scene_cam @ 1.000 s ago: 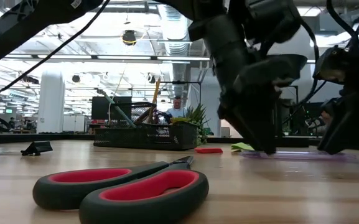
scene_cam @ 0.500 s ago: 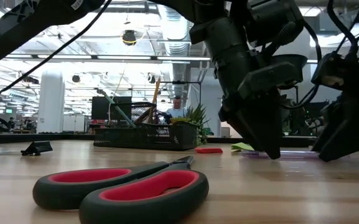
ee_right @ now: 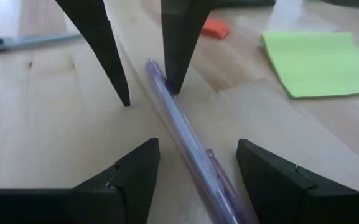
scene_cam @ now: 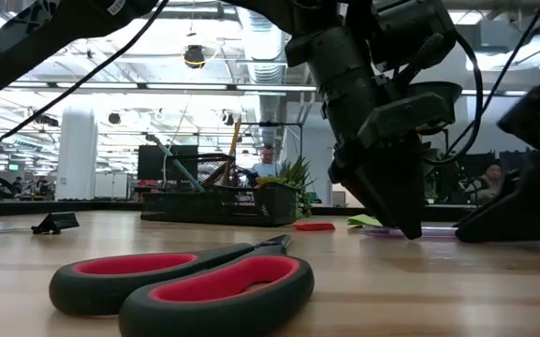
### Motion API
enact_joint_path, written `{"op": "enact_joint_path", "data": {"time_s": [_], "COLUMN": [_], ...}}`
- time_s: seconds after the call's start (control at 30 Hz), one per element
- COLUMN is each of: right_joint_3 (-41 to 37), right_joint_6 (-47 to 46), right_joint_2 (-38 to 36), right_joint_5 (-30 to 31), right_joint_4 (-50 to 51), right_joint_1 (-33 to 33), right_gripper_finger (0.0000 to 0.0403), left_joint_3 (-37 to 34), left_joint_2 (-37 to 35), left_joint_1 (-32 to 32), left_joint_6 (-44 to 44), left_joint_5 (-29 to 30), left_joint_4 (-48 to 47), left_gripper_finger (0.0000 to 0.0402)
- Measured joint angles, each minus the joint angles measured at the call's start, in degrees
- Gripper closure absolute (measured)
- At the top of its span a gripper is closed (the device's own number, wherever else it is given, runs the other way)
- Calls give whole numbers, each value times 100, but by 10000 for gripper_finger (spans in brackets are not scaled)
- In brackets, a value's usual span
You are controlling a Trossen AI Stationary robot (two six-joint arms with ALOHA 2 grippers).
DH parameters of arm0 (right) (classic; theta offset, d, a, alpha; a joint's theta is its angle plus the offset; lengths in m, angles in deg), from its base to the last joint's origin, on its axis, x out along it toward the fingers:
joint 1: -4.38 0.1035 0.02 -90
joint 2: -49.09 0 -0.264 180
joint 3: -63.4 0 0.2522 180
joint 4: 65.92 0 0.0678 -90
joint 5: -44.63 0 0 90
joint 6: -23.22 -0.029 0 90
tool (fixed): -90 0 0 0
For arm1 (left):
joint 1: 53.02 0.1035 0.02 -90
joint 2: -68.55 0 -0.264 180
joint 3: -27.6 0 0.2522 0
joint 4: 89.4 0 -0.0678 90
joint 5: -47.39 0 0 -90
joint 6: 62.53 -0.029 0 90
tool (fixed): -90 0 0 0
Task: Pick and place office supplies into organizer
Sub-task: Put the violet pen into the black desk organizer
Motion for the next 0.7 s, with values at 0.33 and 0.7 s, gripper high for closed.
{"op": "enact_joint_path", "data": {"time_s": [0.33, 0.7], "right_joint_3": [0, -19], "right_joint_6": [-783, -560], "right_joint_2": [1197, 1158], "right_joint_5": [1909, 1899], "right_joint_4": [-678, -693], "right_joint_1": [540, 563], "right_gripper_finger": [194, 222], "left_joint_3": [0, 264], "left_joint_2": [-9, 32], "left_joint_1": [0, 44], "left_joint_6": [229, 242], "left_joint_5": [-22, -78], "left_joint_4": [-186, -345], "left_gripper_finger": [247, 247]}}
